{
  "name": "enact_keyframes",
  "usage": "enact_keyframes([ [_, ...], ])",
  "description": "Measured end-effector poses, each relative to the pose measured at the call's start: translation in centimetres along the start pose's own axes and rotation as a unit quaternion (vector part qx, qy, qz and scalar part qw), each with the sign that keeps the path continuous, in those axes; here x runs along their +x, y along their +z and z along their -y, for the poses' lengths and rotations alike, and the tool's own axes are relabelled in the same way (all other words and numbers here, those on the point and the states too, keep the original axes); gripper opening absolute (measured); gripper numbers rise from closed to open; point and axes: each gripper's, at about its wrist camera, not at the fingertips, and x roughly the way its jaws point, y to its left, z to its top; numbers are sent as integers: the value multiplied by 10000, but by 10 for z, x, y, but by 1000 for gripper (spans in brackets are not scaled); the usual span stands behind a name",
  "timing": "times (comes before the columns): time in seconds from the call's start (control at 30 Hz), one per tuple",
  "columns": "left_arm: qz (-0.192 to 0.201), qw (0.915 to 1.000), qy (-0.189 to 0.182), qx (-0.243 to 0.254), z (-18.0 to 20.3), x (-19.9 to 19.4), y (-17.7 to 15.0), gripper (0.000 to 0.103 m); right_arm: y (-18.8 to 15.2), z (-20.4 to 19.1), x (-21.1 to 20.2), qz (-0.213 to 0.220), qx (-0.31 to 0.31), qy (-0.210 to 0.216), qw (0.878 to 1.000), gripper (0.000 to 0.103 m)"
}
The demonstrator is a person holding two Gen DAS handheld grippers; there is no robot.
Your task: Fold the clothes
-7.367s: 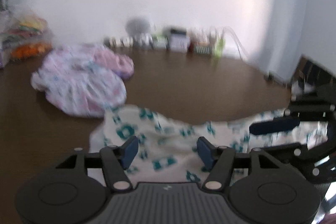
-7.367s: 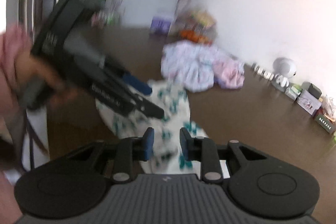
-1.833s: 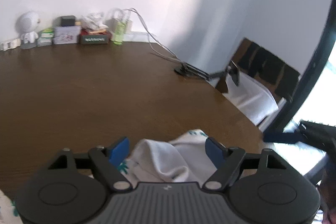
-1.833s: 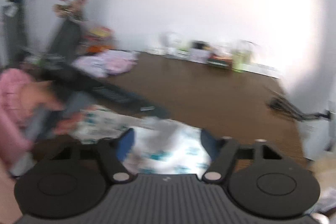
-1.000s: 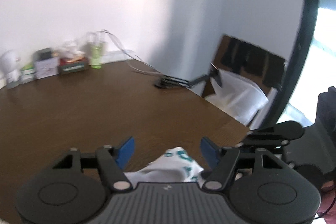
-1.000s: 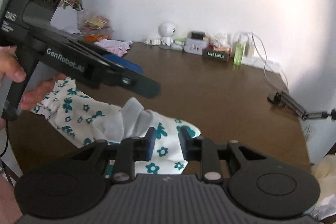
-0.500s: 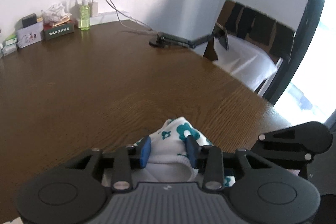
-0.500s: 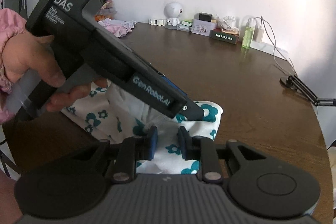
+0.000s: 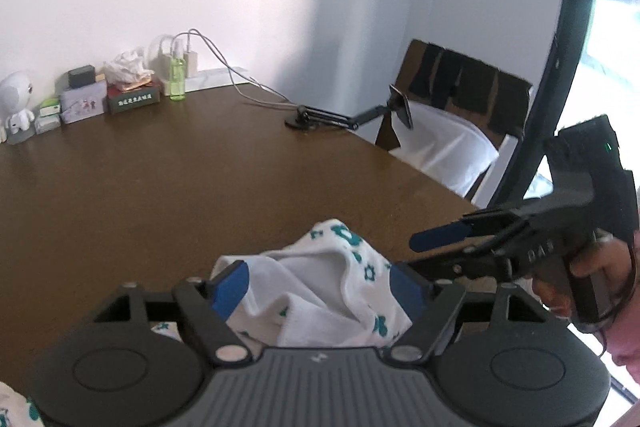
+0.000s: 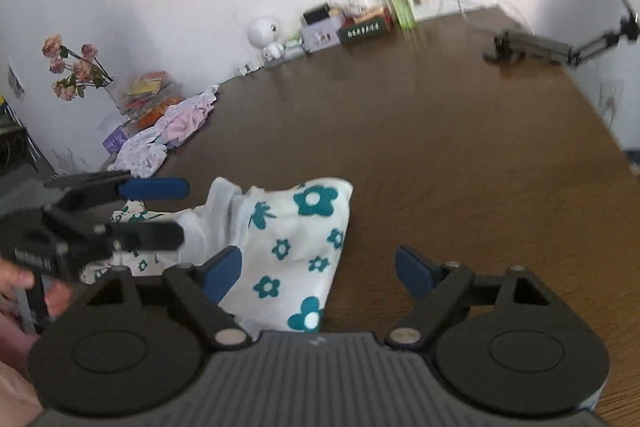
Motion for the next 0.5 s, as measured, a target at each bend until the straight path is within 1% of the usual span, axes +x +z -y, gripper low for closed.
enact_keyframes([
  [0.07,-114,9999,105,39,1,7,-3,73,-3,0,3,-34,115,61,9999,86],
  [0.1,-200,9996,188,47,0,11,-5,69,-3,0,4,-50,151,97,9998,86],
  [0.17,-318,9992,232,8,-5,17,-11,52,-3,1,12,-100,193,150,9997,86],
  [0.2,-377,9990,252,-13,-7,20,-14,46,-3,0,15,-125,214,176,9995,84],
  [0.23,-403,9988,266,-42,-9,22,-17,39,-3,0,18,-150,236,203,9994,83],
  [0.27,-426,9987,280,-71,-12,24,-20,36,-2,0,21,-175,258,229,9993,80],
  [0.4,-364,9991,202,-76,-17,25,-26,34,-1,-2,29,-236,370,486,9979,72],
  [0.5,-321,9993,215,31,-16,24,-31,34,1,-3,34,-250,526,639,9963,71],
])
